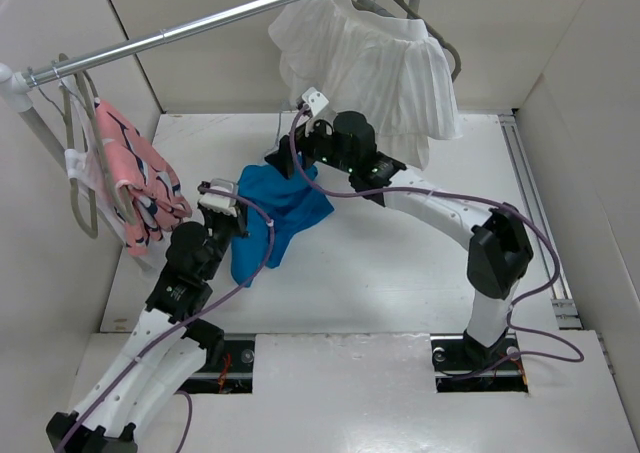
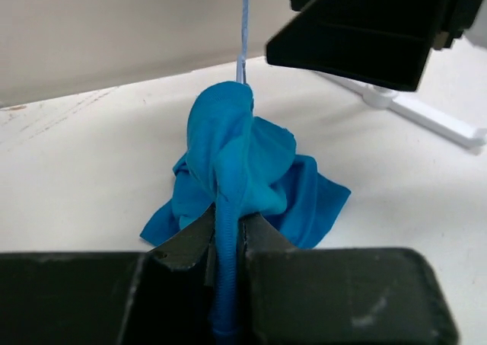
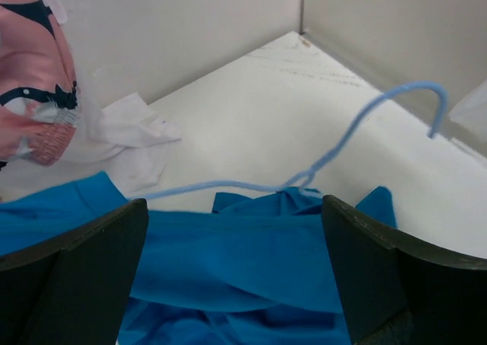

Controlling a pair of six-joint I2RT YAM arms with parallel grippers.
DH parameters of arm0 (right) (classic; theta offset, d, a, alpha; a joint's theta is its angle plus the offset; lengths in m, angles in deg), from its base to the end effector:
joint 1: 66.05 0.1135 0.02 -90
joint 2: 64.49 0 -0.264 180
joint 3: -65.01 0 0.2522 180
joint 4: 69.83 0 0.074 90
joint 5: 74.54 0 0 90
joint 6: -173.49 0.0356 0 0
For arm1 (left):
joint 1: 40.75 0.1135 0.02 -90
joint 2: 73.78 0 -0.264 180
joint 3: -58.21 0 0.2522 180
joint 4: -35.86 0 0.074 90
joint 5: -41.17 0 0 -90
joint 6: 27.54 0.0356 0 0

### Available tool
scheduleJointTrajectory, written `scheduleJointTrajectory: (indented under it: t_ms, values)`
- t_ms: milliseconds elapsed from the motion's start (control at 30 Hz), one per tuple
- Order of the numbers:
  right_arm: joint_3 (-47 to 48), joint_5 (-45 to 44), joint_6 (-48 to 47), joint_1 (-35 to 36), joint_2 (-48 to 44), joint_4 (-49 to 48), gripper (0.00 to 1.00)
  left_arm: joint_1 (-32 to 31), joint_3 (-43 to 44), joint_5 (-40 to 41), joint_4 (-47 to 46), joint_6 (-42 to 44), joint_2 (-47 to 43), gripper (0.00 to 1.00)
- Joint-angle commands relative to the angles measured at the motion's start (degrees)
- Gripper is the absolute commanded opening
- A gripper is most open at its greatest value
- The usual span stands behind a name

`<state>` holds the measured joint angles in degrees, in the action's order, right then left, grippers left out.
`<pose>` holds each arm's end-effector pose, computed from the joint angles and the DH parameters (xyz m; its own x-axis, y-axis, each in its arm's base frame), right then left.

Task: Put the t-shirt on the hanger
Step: Place tshirt on hanger

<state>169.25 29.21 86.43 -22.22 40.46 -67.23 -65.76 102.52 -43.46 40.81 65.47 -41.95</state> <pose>0.3178 0.3168 0.3592 -0.0849 -0.0124 -0.9963 -0.8406 0.5377 0.0649 0.1377 -0.0606 0.3216 0.1363 -0.0059 -0.9907 0.3301 0.9431 0.0398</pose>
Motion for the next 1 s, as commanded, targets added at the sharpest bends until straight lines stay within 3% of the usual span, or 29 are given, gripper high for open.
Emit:
scheduleJointTrajectory:
  t_ms: [0,167,367,600,767,967]
  values:
    - [1.28,3.12,5.40,-0.42,2.71,-1.93,1.00,0.32,-1.80,-2.46,-3.92,1.91,-0.81,0.00]
    - [-0.04,4.87,12.69,-1.03,3.86,-6.24,0.99,0.32,-3.83,-4.31,-3.92,4.81,-1.95,0.00]
    - [-6.62,6.81,28.05,-1.56,5.62,-20.73,0.83,0.32,-5.67,-5.36,-3.40,6.75,-3.09,0.00]
    - [-6.63,7.51,39.75,0.02,10.00,-31.45,0.77,0.32,-6.20,-6.50,-3.40,7.89,-3.09,0.00]
    - [-6.10,6.64,42.94,0.02,12.29,-34.02,0.64,0.32,-6.20,-7.12,-3.40,8.42,-3.09,0.00]
    - [-6.80,7.16,46.54,0.55,13.53,-35.77,0.64,0.32,-6.73,-7.12,-2.87,8.95,-3.71,0.00]
